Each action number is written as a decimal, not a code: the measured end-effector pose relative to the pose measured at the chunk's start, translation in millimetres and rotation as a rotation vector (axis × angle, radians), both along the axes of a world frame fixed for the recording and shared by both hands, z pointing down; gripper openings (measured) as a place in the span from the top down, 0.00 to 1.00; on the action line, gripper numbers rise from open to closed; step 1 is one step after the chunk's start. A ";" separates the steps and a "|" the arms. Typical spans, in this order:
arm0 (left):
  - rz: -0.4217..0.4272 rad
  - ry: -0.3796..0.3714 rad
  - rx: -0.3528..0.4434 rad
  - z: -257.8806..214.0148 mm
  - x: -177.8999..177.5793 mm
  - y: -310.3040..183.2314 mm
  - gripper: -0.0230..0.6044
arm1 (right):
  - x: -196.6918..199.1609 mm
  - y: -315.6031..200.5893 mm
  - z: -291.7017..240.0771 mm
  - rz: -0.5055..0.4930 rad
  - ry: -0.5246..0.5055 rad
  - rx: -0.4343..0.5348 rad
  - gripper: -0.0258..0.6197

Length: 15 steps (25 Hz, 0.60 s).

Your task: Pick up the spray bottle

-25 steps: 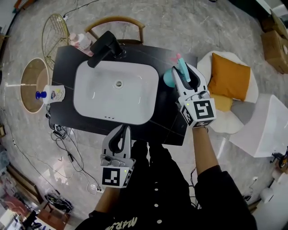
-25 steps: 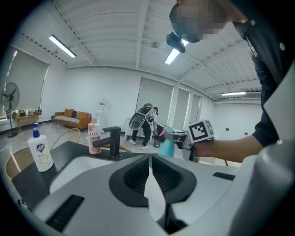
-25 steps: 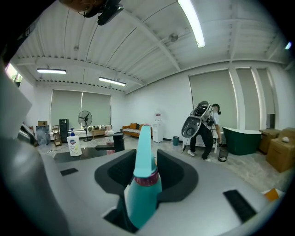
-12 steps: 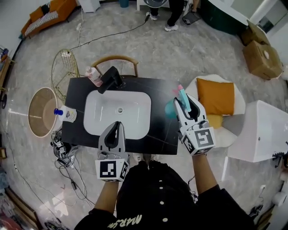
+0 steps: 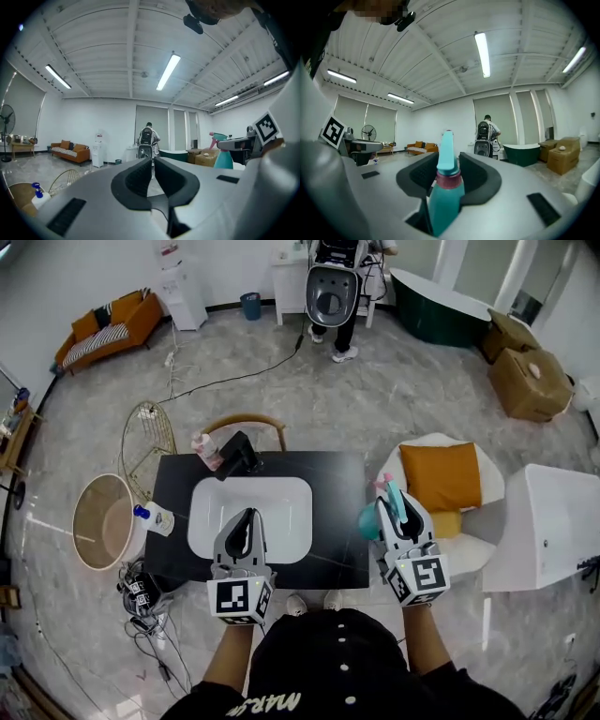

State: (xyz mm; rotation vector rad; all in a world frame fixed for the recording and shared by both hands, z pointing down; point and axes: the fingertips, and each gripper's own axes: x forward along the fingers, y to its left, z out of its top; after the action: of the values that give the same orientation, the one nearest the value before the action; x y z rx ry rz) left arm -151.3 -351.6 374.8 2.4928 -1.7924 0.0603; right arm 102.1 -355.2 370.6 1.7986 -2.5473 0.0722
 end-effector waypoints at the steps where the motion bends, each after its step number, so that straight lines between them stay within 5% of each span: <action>1: 0.004 -0.002 0.006 -2.9 1.1 0.5 0.92 | 3.3 3.9 -1.6 0.009 -0.008 0.003 0.76; 15: 0.006 -0.016 0.024 -11.5 6.1 8.6 0.92 | -1.3 7.9 -7.7 -0.005 -0.011 0.028 0.76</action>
State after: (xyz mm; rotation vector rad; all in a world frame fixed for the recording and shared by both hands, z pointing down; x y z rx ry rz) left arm -145.2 -343.0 363.3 2.5217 -1.8023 0.0594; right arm 100.8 -347.4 362.9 1.8069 -2.5729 0.0471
